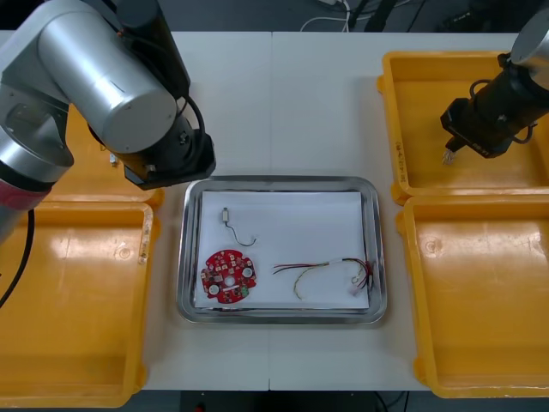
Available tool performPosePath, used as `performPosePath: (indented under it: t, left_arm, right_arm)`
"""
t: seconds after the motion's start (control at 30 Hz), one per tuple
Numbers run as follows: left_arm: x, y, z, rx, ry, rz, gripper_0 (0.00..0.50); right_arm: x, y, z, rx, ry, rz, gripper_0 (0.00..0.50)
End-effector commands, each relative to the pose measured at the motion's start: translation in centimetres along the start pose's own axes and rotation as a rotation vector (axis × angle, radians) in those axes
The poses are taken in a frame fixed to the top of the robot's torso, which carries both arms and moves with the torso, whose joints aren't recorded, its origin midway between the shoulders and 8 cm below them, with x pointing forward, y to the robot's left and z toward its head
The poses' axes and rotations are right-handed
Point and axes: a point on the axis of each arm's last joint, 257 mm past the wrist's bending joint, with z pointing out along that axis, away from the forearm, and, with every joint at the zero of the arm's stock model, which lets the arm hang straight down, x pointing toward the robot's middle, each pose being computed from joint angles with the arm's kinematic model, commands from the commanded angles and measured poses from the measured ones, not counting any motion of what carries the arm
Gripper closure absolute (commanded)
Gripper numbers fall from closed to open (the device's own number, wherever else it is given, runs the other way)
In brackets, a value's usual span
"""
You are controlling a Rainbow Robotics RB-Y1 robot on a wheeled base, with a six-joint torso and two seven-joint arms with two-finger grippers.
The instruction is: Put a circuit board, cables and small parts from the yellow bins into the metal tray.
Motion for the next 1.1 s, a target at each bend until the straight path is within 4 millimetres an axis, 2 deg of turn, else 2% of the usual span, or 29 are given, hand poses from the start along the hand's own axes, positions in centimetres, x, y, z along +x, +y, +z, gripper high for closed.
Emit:
performPosePath:
  t: [0.03, 0.23, 0.5, 0.53, 0.63, 0.87, 1.1]
  left_arm:
    - [-3.7, 2.0, -4.4, -0.005, -0.069, 0.123, 0.0]
    - [-5.9, 4.7, -5.6, -0.001, -0.054, 0.113, 0.0]
    - [-8.4, 7.8, -5.6, -0.027, -0.057, 0.131, 0.0]
    - [-9.0, 8.9, -5.4, -0.045, -0.054, 0.141, 0.0]
    - [-9.5, 10.2, -5.0, -0.067, -0.046, 0.153, 0.0]
    - [-11.6, 12.3, -3.8, -0.079, -0.073, 0.183, 0.0]
    - [-13.8, 14.4, -2.2, -0.102, -0.109, 0.209, 0.0]
  right_arm:
    - [-2.7, 1.9, -4.6, 0.005, -0.069, -0.09, 0.5]
    - [-2.8, 2.5, -8.2, 0.029, -0.075, -0.14, 0.5]
    - [-2.6, 2.8, -10.6, 0.049, -0.076, -0.179, 0.5]
    - [-2.4, 2.7, -11.2, 0.054, -0.069, -0.189, 0.5]
    - [-2.1, 2.6, -12.3, 0.061, -0.068, -0.205, 0.5]
    - [-0.6, 1.1, -15.2, 0.095, -0.057, -0.255, 0.5]
    - [-1.7, 0.7, -17.5, 0.076, -0.167, -0.313, 0.5]
